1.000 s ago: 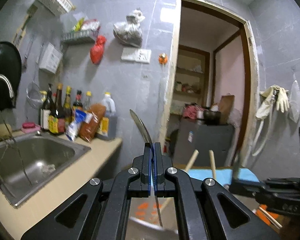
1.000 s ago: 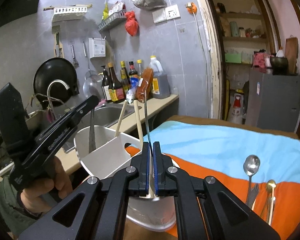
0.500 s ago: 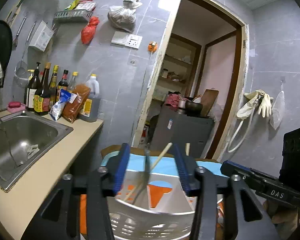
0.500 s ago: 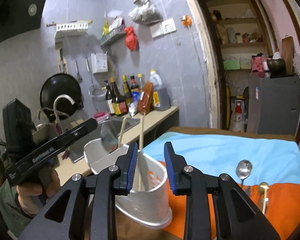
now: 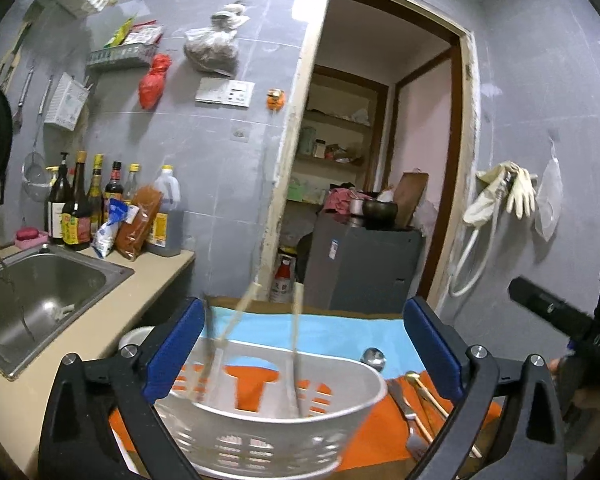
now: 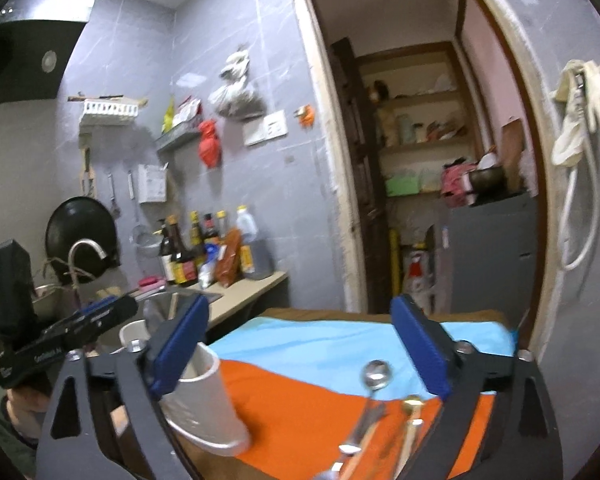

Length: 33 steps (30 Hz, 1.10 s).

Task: Organize utensils
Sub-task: 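Move both tools back down over the utensils on the cloth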

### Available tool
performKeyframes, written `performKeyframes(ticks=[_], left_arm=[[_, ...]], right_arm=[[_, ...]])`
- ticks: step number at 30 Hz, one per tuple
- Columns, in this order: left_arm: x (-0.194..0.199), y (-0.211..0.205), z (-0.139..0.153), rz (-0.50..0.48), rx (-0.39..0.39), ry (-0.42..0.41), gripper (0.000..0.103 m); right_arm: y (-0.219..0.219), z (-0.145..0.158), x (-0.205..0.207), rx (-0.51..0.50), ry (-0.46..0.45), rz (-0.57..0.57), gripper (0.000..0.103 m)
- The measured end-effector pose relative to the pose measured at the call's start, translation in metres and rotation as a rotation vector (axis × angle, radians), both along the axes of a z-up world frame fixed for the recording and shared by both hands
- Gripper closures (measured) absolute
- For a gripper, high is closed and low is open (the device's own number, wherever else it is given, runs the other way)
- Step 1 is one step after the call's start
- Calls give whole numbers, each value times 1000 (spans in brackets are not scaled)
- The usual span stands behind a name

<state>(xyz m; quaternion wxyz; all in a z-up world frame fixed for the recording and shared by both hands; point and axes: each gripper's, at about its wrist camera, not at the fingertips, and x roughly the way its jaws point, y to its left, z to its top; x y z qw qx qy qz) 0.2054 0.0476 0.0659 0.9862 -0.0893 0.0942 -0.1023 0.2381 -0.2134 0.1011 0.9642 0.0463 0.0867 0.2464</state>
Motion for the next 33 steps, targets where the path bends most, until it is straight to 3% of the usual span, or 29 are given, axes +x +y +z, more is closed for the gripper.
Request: performKeyframes(ticks=[11,20,30,33], left_arm=[[-1,-66,-13,-103,57,2,5],[6,-109,-32,-200,113,64,5],[22,-145,-63,-291,170,193,8],[31,-153,-72,-306,199,256,23]], right_arm=[[-58,-12,-2,-21,13,-105,0],[-93,-41,8,-34,118,-140,2],[-111,-78,26,-72,316,-116,50],[-109,-89,30,-87,373,-92,57]])
